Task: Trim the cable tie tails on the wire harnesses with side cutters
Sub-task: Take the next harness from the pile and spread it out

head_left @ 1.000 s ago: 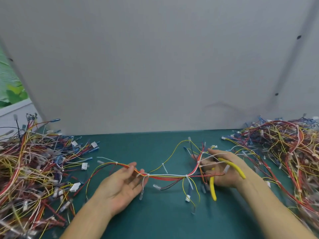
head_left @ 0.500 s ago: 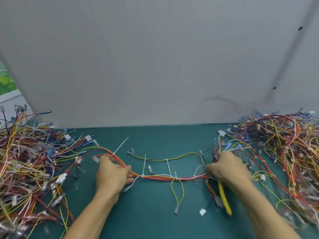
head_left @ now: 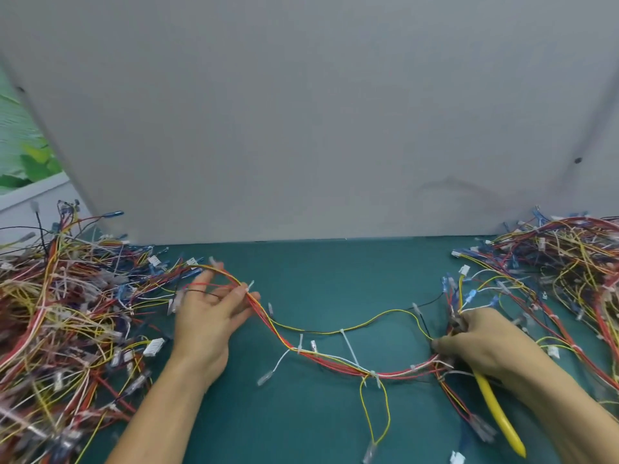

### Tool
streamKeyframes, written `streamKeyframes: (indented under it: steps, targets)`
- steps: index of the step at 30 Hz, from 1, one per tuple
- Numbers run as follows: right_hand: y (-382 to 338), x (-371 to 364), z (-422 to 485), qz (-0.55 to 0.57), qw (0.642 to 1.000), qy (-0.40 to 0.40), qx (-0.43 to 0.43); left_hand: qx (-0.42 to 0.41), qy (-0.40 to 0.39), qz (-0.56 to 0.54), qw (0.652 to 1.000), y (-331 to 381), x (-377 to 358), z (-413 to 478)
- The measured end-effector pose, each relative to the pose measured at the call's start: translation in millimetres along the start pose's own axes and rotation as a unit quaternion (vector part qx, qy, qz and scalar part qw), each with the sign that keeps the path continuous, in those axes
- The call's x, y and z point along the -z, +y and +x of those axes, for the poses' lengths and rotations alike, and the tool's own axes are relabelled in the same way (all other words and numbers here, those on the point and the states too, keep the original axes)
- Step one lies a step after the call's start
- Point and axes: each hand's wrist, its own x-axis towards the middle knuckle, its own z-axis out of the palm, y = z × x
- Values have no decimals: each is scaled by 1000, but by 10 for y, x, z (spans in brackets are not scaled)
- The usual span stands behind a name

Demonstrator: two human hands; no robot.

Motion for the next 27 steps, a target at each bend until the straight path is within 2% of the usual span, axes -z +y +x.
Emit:
streamKeyframes:
  steps: [2,5,7,11,19,27]
  targets:
    - [-38,1,-15,19,1000,-16,19,-18,-72,39,996,-12,-87,-52]
    - [-85,-18,-47,46,998,-5,44,62,-171,76,980,-91,-152,-151]
    - [-105,-23,-59,61,997,2,53,114,-210,84,967,-131,-154,-185]
    - [-125,-2,-84,80,995,3,60,137,-214,70,965,-131,-126,-168]
    - [-160,26,-89,83,992,6,96,102,-224,78,966,-103,-128,-155]
    - [-198,16,-61,131,978,-57,154,70,-218,85,970,-107,-108,-146]
